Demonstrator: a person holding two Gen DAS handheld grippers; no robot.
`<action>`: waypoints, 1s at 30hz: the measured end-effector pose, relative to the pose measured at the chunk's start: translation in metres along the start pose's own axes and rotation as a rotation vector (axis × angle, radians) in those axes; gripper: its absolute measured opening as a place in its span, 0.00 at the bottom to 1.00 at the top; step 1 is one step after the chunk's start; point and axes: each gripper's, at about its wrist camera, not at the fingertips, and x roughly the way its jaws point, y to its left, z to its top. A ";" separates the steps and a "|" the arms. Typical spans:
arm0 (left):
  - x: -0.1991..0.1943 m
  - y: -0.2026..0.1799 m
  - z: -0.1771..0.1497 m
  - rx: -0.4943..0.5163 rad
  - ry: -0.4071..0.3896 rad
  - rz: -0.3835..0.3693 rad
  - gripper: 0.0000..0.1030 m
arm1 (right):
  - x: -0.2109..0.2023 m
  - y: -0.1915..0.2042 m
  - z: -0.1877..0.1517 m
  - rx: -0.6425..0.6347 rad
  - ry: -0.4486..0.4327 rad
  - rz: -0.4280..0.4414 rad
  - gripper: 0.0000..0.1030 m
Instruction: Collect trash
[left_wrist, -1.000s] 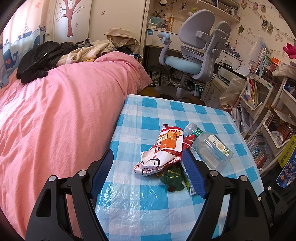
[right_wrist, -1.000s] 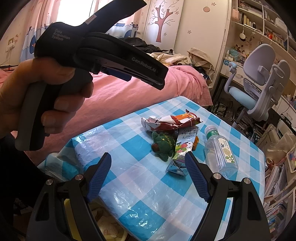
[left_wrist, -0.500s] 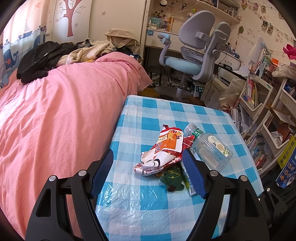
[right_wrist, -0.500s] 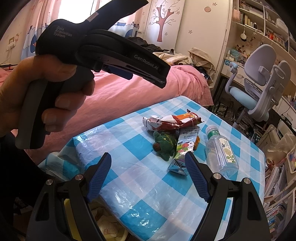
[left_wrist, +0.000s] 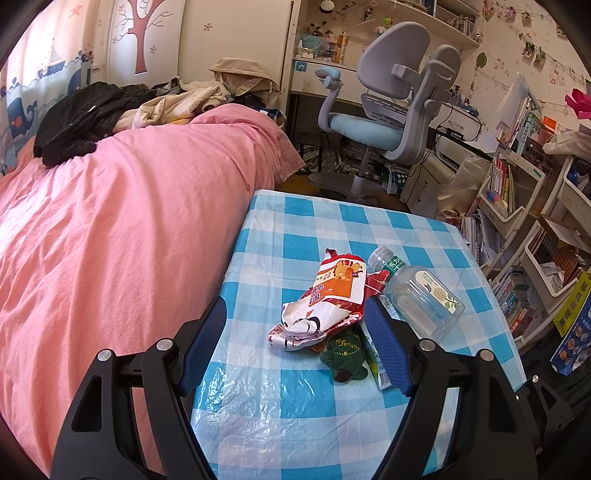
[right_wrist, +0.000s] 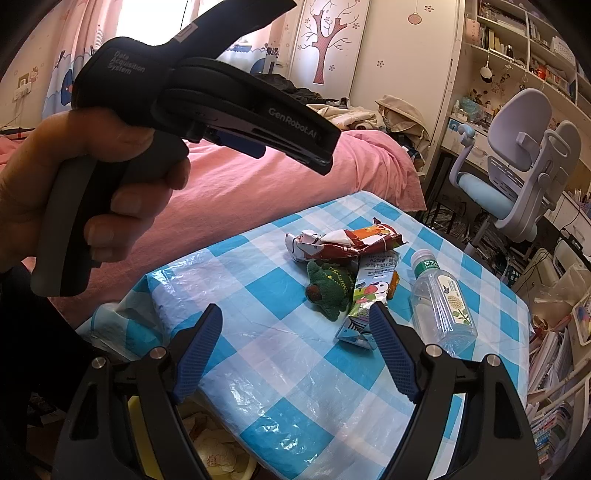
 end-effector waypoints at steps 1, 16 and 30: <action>0.000 0.000 0.000 0.000 0.000 0.000 0.71 | 0.000 0.000 0.000 0.000 0.000 0.000 0.76; -0.001 0.000 0.000 -0.001 -0.001 -0.001 0.71 | 0.000 0.000 0.000 0.000 0.000 -0.002 0.76; -0.001 0.000 -0.001 -0.001 0.000 -0.001 0.71 | 0.000 0.000 0.000 0.000 0.001 -0.001 0.76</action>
